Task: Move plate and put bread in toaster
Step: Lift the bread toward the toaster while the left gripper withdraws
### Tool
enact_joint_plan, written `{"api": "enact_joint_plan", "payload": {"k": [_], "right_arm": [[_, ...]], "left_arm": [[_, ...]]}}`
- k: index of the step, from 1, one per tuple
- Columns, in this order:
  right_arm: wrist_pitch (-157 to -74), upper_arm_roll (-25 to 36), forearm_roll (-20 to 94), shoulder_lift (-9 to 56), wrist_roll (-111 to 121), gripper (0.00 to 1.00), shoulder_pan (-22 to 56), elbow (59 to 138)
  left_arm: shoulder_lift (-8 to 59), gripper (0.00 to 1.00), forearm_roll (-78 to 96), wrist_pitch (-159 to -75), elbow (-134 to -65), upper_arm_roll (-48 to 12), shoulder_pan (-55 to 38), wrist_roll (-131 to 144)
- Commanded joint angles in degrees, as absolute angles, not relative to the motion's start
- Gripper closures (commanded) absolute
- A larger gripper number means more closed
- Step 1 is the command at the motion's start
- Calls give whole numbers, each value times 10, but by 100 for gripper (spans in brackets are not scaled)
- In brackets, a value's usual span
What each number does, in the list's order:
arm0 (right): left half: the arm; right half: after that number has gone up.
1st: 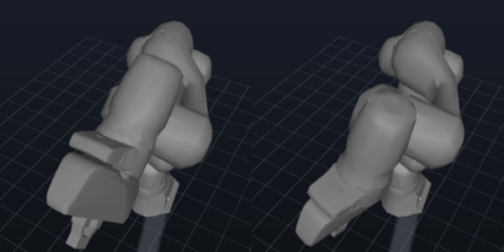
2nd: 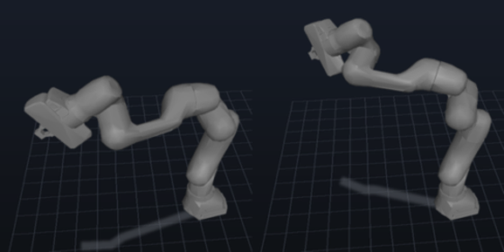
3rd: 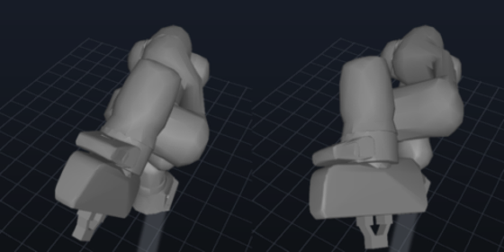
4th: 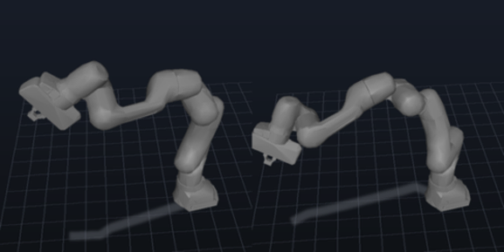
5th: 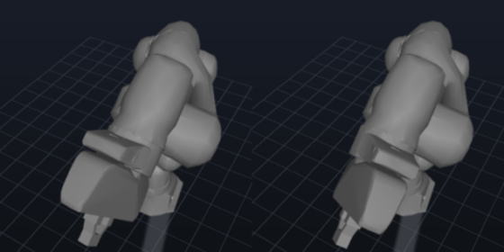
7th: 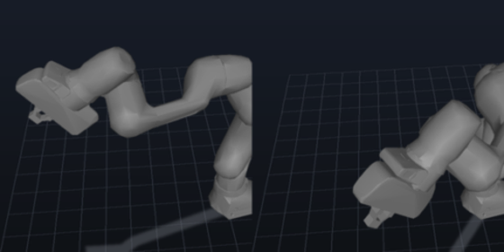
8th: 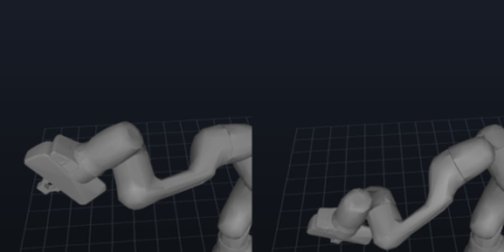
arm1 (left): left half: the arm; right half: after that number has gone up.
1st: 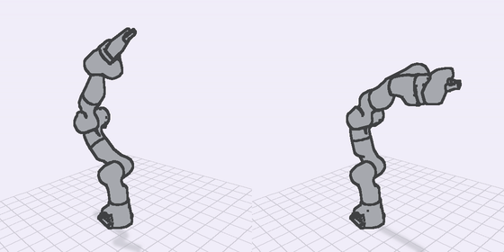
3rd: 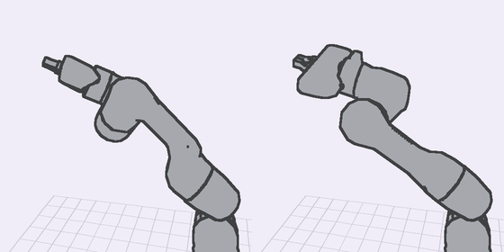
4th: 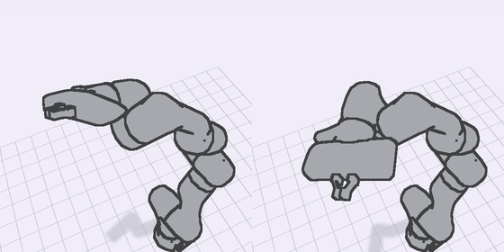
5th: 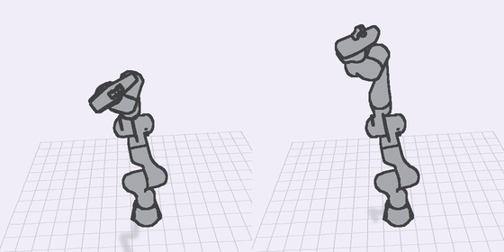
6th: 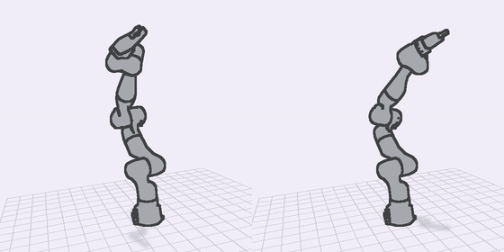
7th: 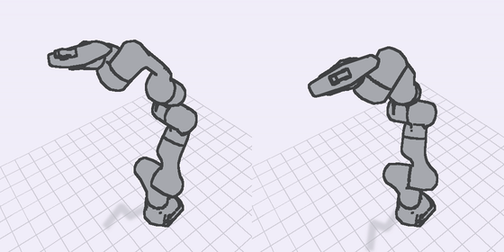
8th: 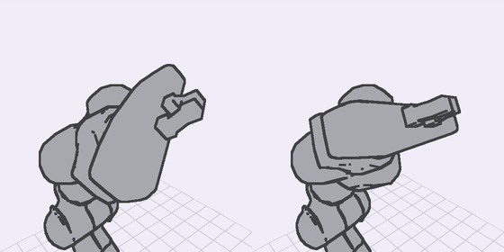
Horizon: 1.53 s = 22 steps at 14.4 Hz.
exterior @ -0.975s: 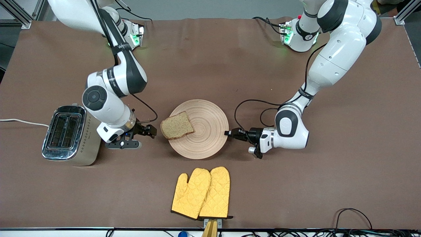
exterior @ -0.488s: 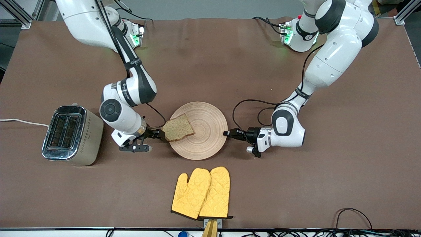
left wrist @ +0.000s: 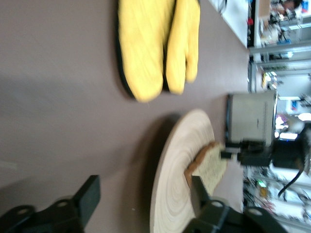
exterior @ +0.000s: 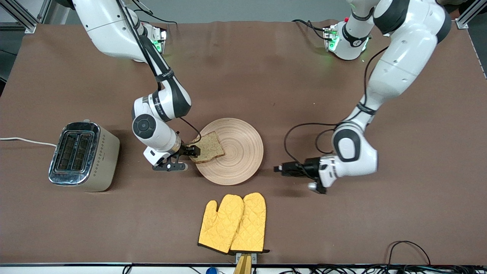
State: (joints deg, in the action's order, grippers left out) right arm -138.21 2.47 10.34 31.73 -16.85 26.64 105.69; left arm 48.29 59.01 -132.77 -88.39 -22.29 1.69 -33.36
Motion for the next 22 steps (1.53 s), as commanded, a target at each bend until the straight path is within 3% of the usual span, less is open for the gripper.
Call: {"api": "enact_joint_plan", "payload": {"k": [1,5,8,13,15,17,18,22], "right_arm": [[-1391,21,117,307,-172,19,267,1073],[-1379,11,119,302,-179,33,269,1072],[-1378,10,128,301,-180,47,270,1071],[-1346,10,128,300,-208,60,275,1054],[-1342,10,128,299,-206,73,275,1048],[-1325,10,128,299,-207,95,275,1038],[-1313,10,128,299,-217,100,274,1031],[-1172,14,125,295,-256,100,268,946]], "left_arm": [[429,0,491,-1325,-886,-219,62,-272],[380,0,334,-1293,-870,-222,129,-211],[345,0,274,-1232,-850,-219,163,-207],[288,0,147,-1115,-814,-218,199,-134],[249,0,90,-1072,-814,-220,198,-68],[213,0,70,-1029,-813,-218,198,-37],[190,0,53,-1000,-813,-218,198,-34],[115,0,4,-927,-813,-214,203,-33]]}}
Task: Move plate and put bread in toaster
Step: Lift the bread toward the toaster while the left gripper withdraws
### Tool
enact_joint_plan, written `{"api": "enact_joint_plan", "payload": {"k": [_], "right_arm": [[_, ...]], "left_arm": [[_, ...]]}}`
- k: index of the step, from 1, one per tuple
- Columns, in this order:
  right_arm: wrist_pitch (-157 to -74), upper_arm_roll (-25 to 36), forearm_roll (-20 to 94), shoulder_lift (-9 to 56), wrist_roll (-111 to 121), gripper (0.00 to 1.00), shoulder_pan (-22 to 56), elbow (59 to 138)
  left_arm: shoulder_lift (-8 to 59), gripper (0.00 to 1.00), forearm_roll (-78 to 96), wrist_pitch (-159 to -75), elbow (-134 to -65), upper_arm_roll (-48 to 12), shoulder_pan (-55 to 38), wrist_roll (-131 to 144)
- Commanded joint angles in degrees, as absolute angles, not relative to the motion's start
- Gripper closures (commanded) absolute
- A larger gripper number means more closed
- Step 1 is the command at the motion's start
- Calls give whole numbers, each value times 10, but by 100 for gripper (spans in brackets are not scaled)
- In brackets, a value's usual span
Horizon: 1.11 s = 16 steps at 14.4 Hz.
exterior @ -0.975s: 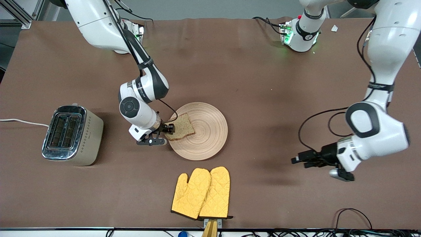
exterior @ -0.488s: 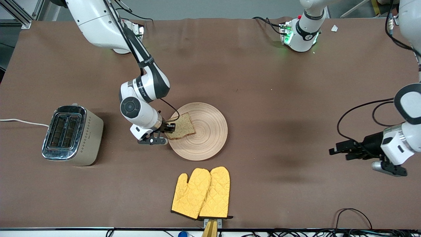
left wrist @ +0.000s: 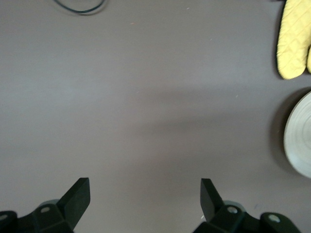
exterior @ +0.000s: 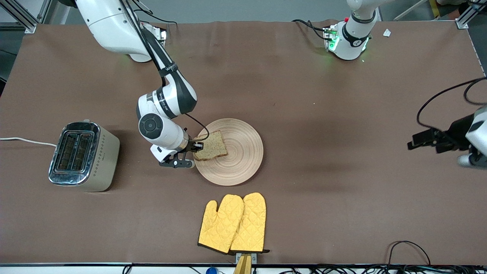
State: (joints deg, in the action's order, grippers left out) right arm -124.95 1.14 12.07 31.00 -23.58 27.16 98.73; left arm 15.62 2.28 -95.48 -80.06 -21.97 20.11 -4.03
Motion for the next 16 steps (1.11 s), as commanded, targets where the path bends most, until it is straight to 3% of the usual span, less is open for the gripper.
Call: {"api": "enact_joint_plan", "payload": {"k": [1,6,9,12,16], "right_arm": [[-1111,20,110,283,-268,100,275,917],[-942,25,-52,248,-300,100,269,833],[-884,32,-175,219,-305,100,266,842],[-881,93,-211,186,-303,100,267,843],[-889,111,-349,139,-306,100,266,889]], "left_arm": [[103,0,3,-913,-813,-214,204,-33],[65,0,-19,-883,-816,-205,195,-35],[40,0,-21,-882,-820,-80,86,-40],[12,0,-19,-863,-836,-40,36,-35],[-37,0,-21,-863,-895,-21,-10,10]]}}
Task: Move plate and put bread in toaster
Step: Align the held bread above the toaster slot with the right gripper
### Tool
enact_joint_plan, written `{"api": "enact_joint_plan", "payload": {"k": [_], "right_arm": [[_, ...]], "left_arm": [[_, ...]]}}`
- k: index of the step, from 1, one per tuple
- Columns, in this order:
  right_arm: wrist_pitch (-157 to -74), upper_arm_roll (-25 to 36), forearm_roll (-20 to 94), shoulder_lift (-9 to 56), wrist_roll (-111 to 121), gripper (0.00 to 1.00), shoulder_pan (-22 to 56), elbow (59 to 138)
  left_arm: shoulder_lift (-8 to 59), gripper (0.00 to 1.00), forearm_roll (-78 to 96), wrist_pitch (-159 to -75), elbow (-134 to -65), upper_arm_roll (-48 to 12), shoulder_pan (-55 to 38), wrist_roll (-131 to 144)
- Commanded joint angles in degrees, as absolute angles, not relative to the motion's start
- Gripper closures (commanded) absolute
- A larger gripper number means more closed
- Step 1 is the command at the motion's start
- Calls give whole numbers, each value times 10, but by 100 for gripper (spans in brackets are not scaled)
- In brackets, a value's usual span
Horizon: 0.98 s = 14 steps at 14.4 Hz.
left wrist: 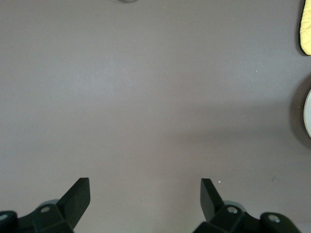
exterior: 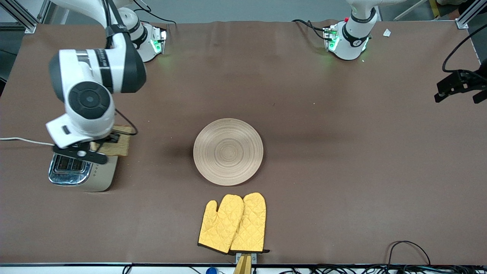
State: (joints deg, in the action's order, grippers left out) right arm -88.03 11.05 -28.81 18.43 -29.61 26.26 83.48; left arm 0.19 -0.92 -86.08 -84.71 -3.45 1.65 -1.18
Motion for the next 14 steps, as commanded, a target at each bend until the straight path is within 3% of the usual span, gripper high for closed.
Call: {"api": "enact_joint_plan", "payload": {"k": [1,5,14], "right_arm": [[-909,117,-372,119,-308,100,264,917],[-1047,120,-464,42,-309,100,215,1073],[-1100,120,-481,49,-340,100,197,1102]], "left_arm": [[-41,0,-19,-863,-900,-21,-12,17],[-45,0,-15,-862,-907,-25,-15,21],[-39,0,-3,-854,-899,-26,-13,33]]}}
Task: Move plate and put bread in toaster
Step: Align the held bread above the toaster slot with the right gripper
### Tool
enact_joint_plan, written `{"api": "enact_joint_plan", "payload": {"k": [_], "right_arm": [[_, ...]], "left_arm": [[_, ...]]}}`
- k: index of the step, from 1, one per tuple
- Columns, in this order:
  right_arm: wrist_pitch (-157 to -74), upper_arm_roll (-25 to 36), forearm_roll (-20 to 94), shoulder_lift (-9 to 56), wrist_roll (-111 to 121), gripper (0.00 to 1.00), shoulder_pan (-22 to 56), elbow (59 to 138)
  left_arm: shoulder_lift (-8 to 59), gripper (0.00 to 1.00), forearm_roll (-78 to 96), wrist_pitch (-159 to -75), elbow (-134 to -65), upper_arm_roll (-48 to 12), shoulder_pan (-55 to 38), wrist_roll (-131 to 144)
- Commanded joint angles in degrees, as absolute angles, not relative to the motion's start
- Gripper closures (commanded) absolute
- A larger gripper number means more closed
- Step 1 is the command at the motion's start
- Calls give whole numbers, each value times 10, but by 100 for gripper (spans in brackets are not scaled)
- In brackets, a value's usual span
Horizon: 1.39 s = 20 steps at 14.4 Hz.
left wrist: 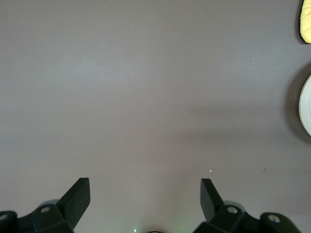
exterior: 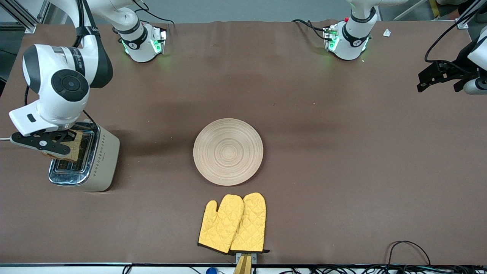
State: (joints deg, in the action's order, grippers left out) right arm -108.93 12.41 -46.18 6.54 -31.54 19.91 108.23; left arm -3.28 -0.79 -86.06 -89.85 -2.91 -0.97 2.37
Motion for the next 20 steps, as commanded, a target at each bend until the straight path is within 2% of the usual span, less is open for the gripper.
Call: {"api": "enact_joint_plan", "payload": {"k": [1,8,20], "right_arm": [[-1101,120,-481,52,-344,100,197,1102],[-1109,120,-481,68,-345,100,192,1099],[-1186,120,-483,130,-361,100,168,1098]], "left_arm": [[-37,0,-3,-855,-896,-26,-14,37],[-30,0,-4,-855,-891,-26,-16,54],[-28,0,-4,-854,-885,-27,-17,54]]}}
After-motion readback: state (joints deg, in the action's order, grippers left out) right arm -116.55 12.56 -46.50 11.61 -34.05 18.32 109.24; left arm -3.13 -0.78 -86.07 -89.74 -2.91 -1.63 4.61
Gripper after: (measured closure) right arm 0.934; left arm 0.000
